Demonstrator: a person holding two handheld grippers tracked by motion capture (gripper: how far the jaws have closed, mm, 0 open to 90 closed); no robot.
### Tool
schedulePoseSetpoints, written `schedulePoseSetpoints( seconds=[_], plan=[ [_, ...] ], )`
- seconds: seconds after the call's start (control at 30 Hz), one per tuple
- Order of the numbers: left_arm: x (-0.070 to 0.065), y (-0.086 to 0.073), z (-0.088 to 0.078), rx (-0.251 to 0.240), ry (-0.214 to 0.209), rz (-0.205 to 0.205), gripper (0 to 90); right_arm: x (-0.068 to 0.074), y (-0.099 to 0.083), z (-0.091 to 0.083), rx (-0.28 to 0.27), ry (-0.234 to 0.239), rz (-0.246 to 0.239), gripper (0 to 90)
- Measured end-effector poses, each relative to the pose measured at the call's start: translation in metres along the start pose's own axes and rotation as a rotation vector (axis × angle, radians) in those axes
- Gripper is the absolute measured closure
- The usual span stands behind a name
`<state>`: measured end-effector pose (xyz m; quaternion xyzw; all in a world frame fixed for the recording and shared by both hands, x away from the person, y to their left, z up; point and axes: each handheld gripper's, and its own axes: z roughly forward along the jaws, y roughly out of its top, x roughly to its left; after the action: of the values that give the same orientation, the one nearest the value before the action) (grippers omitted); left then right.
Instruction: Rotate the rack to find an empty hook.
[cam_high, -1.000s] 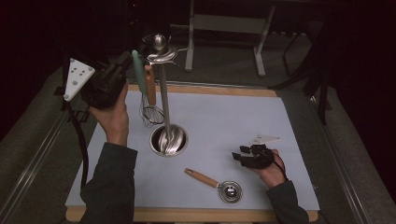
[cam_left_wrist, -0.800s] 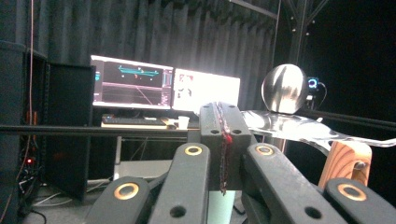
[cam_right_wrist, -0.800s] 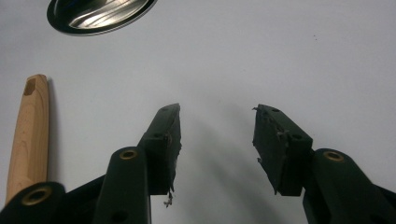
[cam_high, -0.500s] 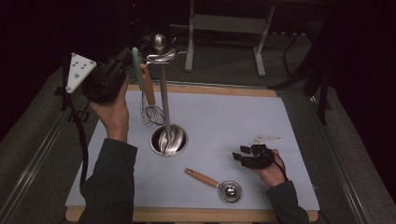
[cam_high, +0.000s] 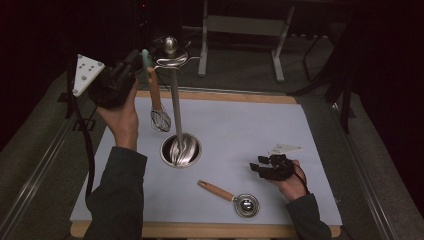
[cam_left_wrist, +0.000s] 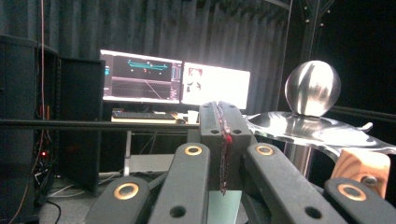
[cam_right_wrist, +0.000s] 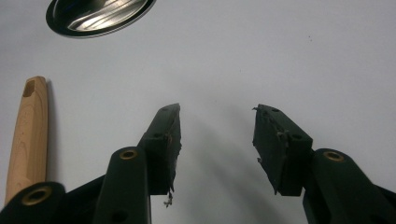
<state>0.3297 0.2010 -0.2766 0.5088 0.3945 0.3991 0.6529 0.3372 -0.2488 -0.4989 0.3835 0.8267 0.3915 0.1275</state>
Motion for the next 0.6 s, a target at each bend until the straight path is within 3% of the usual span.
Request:
schedulePoseSetpoints(
  seconds=[0.23,0.6],
  plan=[
    [0.004,0.0,-0.007,0.01,-0.012,0.01,89.9,-0.001,0.0,-0.001,-0.003,0.0,0.001,51.3],
    [0.018,-0.007,-0.027,0.067,-0.008,0.029,89.5,-0.001,-0.001,-0.001,0.002,-0.001,0.008,51.3]
  ],
)
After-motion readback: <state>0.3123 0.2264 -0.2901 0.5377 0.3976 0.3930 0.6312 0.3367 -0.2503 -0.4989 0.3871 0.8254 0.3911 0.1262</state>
